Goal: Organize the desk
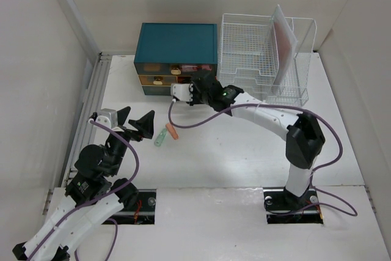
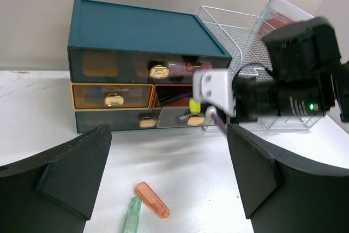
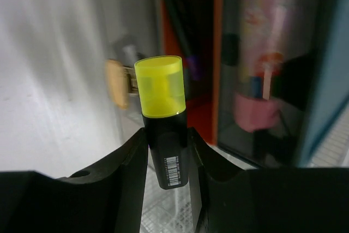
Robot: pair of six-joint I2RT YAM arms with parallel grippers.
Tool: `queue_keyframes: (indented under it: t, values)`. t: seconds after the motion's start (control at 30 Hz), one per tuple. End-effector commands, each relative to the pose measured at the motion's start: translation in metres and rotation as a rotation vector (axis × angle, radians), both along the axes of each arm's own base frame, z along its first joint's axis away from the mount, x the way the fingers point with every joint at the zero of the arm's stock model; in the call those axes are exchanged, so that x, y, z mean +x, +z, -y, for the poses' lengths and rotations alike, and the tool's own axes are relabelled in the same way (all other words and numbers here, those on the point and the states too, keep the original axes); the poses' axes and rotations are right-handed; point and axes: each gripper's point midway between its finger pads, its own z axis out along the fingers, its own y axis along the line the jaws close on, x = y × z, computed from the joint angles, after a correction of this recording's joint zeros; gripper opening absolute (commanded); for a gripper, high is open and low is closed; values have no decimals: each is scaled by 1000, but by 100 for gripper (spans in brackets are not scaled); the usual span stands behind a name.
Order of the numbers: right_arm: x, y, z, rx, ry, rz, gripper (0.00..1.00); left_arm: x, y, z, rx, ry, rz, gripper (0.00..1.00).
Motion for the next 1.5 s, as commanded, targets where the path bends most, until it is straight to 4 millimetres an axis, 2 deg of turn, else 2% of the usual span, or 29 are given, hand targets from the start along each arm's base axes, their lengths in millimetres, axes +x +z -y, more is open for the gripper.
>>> queue_keyframes:
  t: [0.0, 0.13, 0.2, 0.23, 0.3, 0.43, 0.47, 0.5, 0.57, 0.63, 0.77, 0.8, 0.83, 0.97, 1.03, 1.1, 1.13, 1.2, 1.27, 1.3, 1.4, 1.43, 1.47]
  values:
    - [29, 58, -2, 146, -80, 136, 22, -1, 11, -4, -21, 16, 39, 84]
    - [42, 65, 4, 159, -118, 166, 22, -1, 11, -4, -21, 16, 39, 84]
    - [46, 56, 0, 148, -118, 156, 22, -1, 11, -4, -21, 16, 39, 84]
    - [50, 61, 3, 156, -127, 164, 22, -1, 11, -4, -21, 16, 39, 84]
    - [53, 45, 1, 125, -127, 138, 23, -1, 11, -4, -21, 16, 39, 84]
    - [61, 41, -3, 123, -128, 130, 25, -1, 11, -4, -21, 16, 39, 84]
    - [65, 33, 0, 111, -137, 121, 27, -1, 11, -4, -21, 16, 39, 84]
    - [66, 37, -1, 119, -137, 127, 30, -1, 11, -4, -21, 16, 39, 84]
    - [70, 28, -2, 102, -146, 121, 38, -1, 11, -4, -21, 16, 39, 84]
    - [71, 32, -3, 110, -146, 128, 50, -1, 11, -4, -21, 16, 39, 84]
    - [71, 32, -4, 117, -151, 125, 62, -1, 11, -4, -21, 16, 39, 84]
    - [70, 39, -3, 126, -151, 133, 63, -1, 11, -4, -21, 16, 39, 84]
    - [69, 35, -2, 119, -151, 127, 63, -1, 11, -4, -21, 16, 39, 84]
    - [62, 64, 2, 187, -155, 156, 63, -1, 11, -4, -21, 16, 39, 84]
    - [56, 73, -2, 225, -122, 141, 59, -1, 11, -4, -21, 16, 39, 84]
    - [46, 73, -4, 238, -89, 104, 43, -1, 11, -4, -21, 16, 39, 84]
    - [39, 80, -8, 260, -50, 89, 34, -1, 11, -4, -21, 16, 39, 84]
    - [26, 64, -10, 239, -2, 18, 17, -1, 11, -4, -21, 16, 39, 84]
    - [18, 52, -14, 228, 42, -22, 10, -1, 11, -4, -21, 16, 39, 84]
    - [14, 48, -16, 225, 58, -44, 3, -1, 11, -4, -21, 16, 39, 84]
    - [2, 20, -16, 178, 112, -146, 0, -1, 11, -4, -21, 16, 39, 84]
    - [-2, 16, -17, 173, 126, -174, 0, -1, 11, -4, -21, 16, 39, 84]
    - [-8, 2, -17, 139, 141, -224, 0, -1, 11, -4, -21, 16, 39, 84]
